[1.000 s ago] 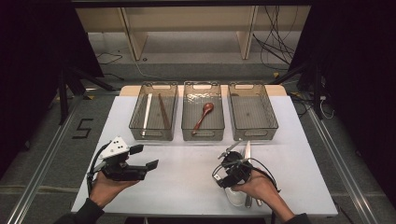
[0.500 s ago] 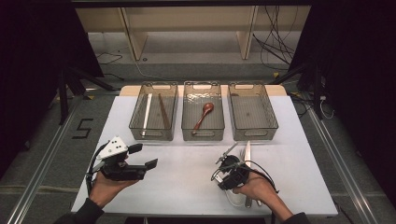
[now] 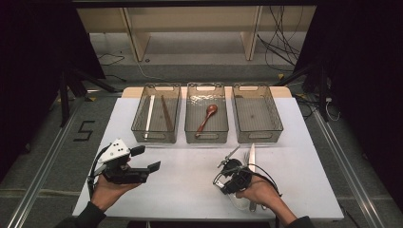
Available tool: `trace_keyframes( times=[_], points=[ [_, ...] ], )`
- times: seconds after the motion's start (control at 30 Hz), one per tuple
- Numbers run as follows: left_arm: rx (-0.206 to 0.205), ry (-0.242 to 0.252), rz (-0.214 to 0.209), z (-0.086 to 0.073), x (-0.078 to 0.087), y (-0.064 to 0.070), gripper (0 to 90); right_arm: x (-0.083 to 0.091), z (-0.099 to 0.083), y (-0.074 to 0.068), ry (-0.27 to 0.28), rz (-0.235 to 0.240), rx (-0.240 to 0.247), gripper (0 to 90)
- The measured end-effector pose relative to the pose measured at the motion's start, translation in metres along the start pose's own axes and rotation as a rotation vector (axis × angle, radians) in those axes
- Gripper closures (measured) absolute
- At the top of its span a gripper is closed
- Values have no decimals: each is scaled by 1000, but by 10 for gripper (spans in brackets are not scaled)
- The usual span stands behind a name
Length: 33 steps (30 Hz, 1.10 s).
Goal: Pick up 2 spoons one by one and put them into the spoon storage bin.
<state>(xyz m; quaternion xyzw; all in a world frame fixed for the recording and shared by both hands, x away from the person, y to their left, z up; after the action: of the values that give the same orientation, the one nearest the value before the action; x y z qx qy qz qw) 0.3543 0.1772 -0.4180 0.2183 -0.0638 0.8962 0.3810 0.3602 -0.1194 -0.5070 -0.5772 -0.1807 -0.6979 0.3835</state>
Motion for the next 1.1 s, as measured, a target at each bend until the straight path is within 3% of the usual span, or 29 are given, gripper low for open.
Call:
trace_keyframes(
  times=[0.23,0.4,1.1],
  points=[
    [-3,-1,0,0,0,1,190,1,1,-3,-1,4,16,785],
    [-1,1,-2,0,0,1,192,2,2,-9,15,43,24,863],
    [-10,-8,-6,0,0,2,200,-2,3,-14,1,2,48,855]
  ],
)
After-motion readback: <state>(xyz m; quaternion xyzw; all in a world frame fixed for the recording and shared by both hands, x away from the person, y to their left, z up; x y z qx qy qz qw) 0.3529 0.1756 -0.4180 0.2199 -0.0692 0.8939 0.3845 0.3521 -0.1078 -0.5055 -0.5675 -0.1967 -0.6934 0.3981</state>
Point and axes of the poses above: each handheld gripper's, and its own axes: x roughly backward along the jaws, z roughly out of its top, y roughly to its right, the point moved 5 cm from there along -x, roughly forward along the jaws, and after that the axes turned 3 degrees about -x, right-handed, at the moved point
